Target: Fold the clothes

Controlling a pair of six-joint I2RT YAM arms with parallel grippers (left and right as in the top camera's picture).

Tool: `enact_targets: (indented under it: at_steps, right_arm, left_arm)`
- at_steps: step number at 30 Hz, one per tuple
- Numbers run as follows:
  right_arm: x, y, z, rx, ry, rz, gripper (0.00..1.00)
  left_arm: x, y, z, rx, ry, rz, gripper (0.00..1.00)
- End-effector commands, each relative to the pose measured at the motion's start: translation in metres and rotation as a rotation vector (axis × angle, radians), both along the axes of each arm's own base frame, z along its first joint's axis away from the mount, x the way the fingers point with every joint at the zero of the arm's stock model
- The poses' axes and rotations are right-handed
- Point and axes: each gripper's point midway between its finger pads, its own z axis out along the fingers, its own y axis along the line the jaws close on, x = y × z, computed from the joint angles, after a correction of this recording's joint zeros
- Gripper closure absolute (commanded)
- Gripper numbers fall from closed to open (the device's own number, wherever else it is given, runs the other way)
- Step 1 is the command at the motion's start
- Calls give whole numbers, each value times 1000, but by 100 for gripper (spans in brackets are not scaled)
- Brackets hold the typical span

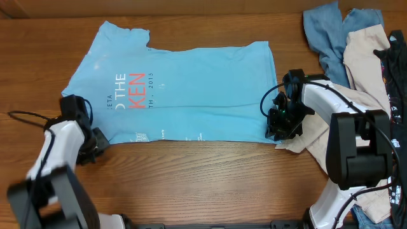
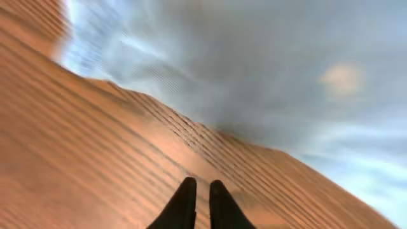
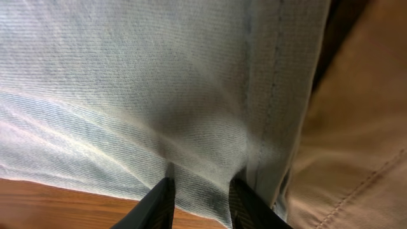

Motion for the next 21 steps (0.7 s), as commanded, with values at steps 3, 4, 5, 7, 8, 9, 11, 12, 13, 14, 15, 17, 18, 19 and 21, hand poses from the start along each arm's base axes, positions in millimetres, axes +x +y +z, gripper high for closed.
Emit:
enact_targets:
  at_steps: [3,4,5,7,8,9,11,12,13,14,15,17,18,19,21]
  right_arm:
    - [10,-12,7,-77,-75,10,66]
    - [18,-12,13,-77,-114,8,64]
    - [24,-11,17,-75,-146,6,63]
    - [38,-11,19,-72,-208,4,61]
    - [44,-10,19,-70,-234,5,60]
    - [51,-9,19,-66,-264,16,60]
    - [68,-9,19,-64,-334,33,60]
    - [75,-8,20,-61,-369,38,60]
    - [81,-8,20,-60,-392,41,60]
    - [86,-7,21,-59,-413,40,60]
    - [88,-7,22,-58,-423,40,60]
    - [89,-7,22,-60,-427,39,60]
    - [89,-8,21,-66,-423,39,60]
    - [88,-9,20,-70,-421,40,60]
    - [84,-11,16,-78,-411,41,60]
  left_arm:
    - [29,-3,55,32,-233,-54,68]
    - [35,-2,58,38,-261,-72,66]
    - [40,-1,61,43,-281,-83,65]
    - [48,1,62,54,-310,-92,60]
    - [52,2,62,56,-321,-92,58]
    - [55,3,60,57,-327,-93,57]
    - [62,2,54,43,-336,-100,56]
    - [67,0,49,25,-339,-117,56]
    - [71,-2,44,7,-339,-134,55]
    - [74,-6,37,-17,-335,-152,54]
    - [76,-8,30,-39,-325,-163,54]
    - [75,-13,12,-80,-283,-170,54]
    - [72,-14,0,-95,-247,-168,54]
    - [70,-15,-6,-102,-230,-167,54]
    - [65,-16,-20,-123,-182,-163,55]
